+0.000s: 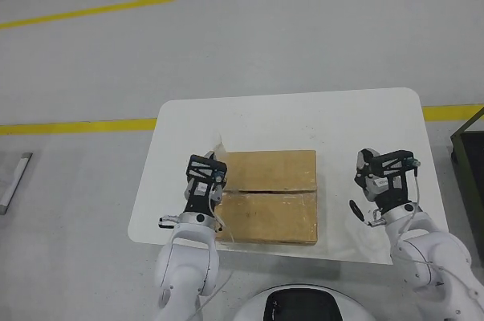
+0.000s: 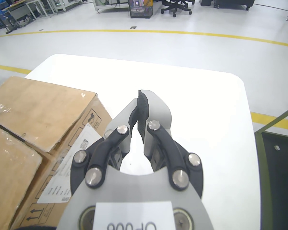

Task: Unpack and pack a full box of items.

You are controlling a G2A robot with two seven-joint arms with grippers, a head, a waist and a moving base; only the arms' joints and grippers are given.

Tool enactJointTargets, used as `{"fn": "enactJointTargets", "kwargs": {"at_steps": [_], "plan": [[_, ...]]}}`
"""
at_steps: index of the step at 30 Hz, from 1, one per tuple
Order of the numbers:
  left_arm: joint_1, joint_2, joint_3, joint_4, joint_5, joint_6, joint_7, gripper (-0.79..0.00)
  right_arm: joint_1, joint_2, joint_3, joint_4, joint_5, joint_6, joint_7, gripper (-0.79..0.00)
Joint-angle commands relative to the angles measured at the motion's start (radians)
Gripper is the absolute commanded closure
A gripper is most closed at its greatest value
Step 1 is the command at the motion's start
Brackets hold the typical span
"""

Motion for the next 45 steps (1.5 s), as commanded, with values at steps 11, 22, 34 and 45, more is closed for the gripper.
{"fn": "enactJointTargets", "kwargs": {"at_steps": [11,22,34,45], "plan": [[0.007,0.013,-0.21,0.013,0.008,0.053,0.005,0.0,0.04,0.005,-0.042,0.008,-0.016,-0.08,0.035,0.0],[0.032,0.019,-0.29,0.042,0.036,0.092,0.002,0.0,0.054,0.013,-0.047,0.031,-0.007,-0.142,0.085,0.0],[-0.011,0.021,-0.342,0.132,0.047,0.16,0.012,-0.243,0.043,0.017,-0.047,0.034,0.005,-0.129,0.083,0.0],[-0.013,0.02,-0.367,0.152,0.044,0.193,-0.033,-0.785,0.025,0.023,-0.035,0.023,-0.002,-0.129,0.077,0.0]]}}
